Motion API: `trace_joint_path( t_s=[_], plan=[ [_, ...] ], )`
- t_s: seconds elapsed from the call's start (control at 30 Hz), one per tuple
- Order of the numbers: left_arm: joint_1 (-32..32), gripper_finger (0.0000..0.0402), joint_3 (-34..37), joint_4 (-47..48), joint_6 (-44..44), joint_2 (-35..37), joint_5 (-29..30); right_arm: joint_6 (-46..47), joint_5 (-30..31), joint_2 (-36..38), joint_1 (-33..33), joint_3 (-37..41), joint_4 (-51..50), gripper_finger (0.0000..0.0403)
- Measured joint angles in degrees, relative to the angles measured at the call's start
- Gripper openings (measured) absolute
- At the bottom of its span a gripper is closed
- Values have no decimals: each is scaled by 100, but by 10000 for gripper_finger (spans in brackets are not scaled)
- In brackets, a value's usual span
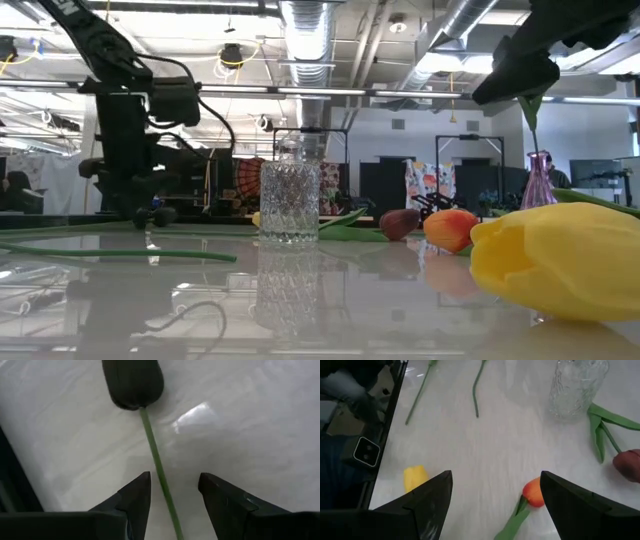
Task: Sort flowers into vase by color
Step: Put the black flower into the violet vase
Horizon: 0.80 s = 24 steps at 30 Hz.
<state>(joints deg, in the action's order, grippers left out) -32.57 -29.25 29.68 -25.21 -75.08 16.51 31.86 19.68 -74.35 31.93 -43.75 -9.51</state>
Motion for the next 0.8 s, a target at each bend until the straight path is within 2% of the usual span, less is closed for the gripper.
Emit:
trace_joint_path(
  t_s=[0.1,0.17,0.33,0.37,0.5,0.63,0.8],
  plan=[
    [-183,155,-16,-69,60,-113,-149,-16,3,0,82,0,-5,326],
    [-257,132,-5,-93,97,-103,-277,-19,3,0,146,0,-7,326],
    [-315,24,28,-148,188,67,-455,-22,104,0,285,0,-10,326],
    [-316,13,28,-175,170,107,-445,-23,166,0,314,0,-9,326],
    [-278,8,65,-494,254,368,-654,-24,311,0,399,0,-12,326],
    [-72,2,43,-1317,472,801,-1460,161,355,0,445,0,-31,326],
    [397,1,45,-2705,648,1225,-2290,306,844,0,439,0,-40,326]
  ],
)
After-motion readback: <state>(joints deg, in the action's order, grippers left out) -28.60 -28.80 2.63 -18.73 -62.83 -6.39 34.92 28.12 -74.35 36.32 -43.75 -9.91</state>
